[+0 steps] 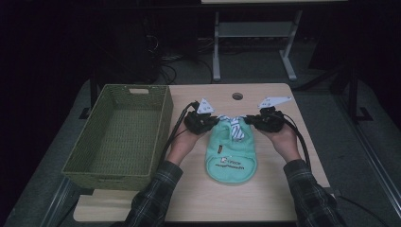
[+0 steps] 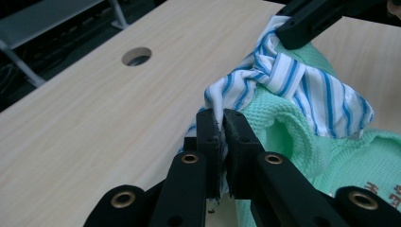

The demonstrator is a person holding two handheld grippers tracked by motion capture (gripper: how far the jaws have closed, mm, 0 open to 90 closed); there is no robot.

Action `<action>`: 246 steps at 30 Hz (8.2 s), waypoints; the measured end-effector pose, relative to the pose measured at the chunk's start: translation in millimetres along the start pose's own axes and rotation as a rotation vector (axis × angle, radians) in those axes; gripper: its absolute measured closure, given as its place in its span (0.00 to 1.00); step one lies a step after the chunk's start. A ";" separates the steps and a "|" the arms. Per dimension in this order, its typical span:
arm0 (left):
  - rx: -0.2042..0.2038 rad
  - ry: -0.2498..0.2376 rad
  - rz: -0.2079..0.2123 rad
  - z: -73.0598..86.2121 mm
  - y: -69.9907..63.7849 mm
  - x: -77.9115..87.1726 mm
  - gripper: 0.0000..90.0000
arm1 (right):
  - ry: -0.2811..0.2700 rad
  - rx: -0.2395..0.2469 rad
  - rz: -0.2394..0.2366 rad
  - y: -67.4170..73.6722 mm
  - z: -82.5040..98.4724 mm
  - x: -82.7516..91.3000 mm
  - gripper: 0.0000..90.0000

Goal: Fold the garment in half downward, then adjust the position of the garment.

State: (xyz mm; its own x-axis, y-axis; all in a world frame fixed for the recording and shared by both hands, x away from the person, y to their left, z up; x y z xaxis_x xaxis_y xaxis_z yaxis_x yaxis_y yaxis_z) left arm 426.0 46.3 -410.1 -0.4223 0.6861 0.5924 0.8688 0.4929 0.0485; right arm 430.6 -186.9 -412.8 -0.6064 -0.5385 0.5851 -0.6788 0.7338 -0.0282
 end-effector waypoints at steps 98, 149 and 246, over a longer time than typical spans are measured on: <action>0.020 0.049 0.203 61.6 -76.0 41.8 0.65 | 0.006 -0.015 -0.161 71.1 88.7 53.4 0.74; 0.133 0.103 0.286 73.0 -94.4 6.3 0.97 | 0.045 0.009 -0.206 91.3 83.6 36.1 1.00; 0.086 0.245 0.157 87.8 -76.9 5.7 0.98 | 0.194 0.030 -0.200 53.0 88.0 -2.6 1.00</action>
State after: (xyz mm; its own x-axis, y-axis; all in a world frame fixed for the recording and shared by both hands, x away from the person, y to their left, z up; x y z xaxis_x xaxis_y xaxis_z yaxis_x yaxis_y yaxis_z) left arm 334.1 59.3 -481.0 -0.1999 0.6131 0.7643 0.8890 0.4415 -0.1216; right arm 359.7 -183.2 -487.2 -0.3700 -0.5801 0.7256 -0.7911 0.6063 0.0813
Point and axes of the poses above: each handheld gripper's, and its own axes: x roughly backward along the jaws, z roughly out of its underside, y roughly to its left, the point moved 3 cm from there along -x, roughly forward along the jaws, and after that the axes turned 5 degrees about z, right-handed, at the moved point
